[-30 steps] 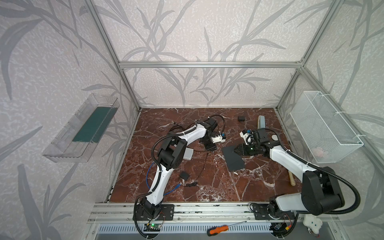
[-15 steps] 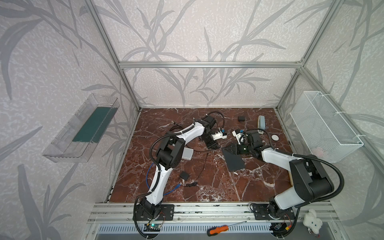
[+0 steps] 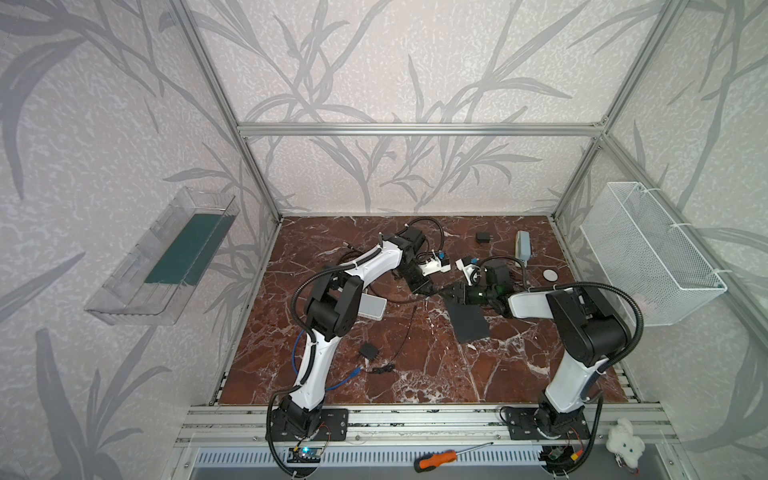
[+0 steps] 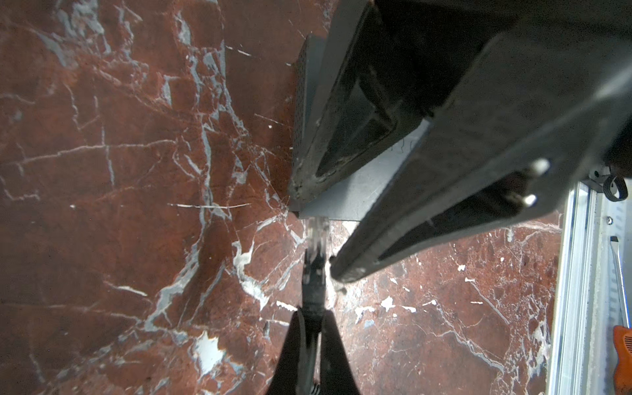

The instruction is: Insert the plug into the switch port

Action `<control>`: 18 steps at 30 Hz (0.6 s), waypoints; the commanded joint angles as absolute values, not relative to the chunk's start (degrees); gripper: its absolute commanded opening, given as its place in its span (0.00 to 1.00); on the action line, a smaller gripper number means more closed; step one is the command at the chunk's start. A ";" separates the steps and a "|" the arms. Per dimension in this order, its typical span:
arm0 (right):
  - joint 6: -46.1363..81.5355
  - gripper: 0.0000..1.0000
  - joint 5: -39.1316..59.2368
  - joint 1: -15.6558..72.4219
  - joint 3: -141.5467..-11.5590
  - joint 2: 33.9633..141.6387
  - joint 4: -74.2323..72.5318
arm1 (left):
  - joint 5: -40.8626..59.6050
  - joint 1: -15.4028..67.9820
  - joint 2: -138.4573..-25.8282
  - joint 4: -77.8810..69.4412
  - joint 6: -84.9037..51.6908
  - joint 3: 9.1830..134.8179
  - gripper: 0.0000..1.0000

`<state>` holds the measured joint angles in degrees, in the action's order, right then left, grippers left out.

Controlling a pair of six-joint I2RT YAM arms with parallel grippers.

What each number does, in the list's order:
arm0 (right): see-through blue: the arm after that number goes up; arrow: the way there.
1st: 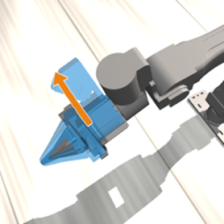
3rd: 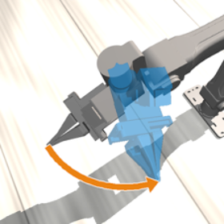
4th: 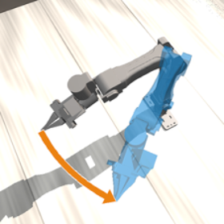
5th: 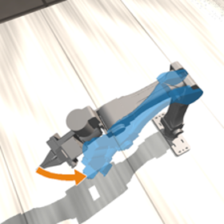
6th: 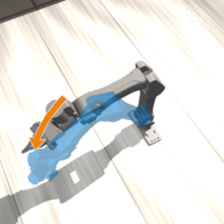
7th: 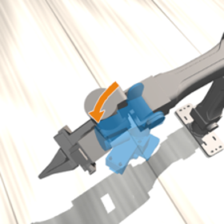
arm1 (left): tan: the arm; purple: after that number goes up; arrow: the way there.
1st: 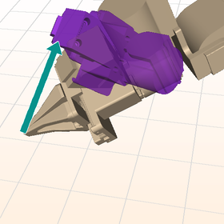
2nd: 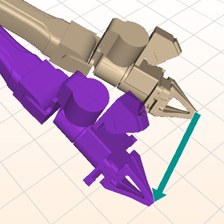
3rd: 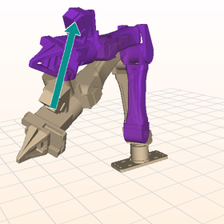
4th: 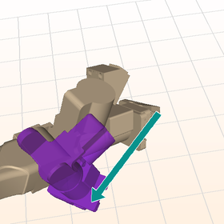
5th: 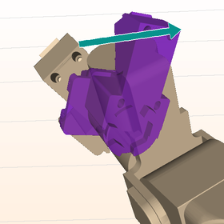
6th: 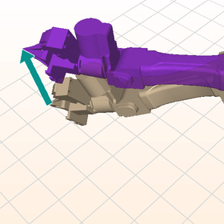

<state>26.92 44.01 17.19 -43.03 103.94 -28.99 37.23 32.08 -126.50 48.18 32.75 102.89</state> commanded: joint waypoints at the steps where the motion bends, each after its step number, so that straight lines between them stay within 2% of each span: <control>1: 29.15 0.46 47.26 17.23 -43.16 104.66 -37.59 | 39.16 31.91 -124.28 49.10 33.32 102.54 0.07; 5: 29.14 0.45 47.01 17.23 -44.01 105.83 -37.01 | 39.97 31.90 -124.29 49.48 33.82 102.75 0.07; 8: 30.35 0.41 47.75 17.23 -44.76 107.49 -38.48 | 40.38 31.91 -124.19 49.57 33.84 102.95 0.07; 16: 32.43 0.11 50.31 17.12 -45.23 108.37 -39.65 | 40.42 31.25 -124.51 48.96 33.52 102.91 0.07; 18: 34.50 0.08 50.40 17.15 -44.36 107.96 -40.70 | 39.37 31.03 -124.54 47.74 32.44 102.67 0.11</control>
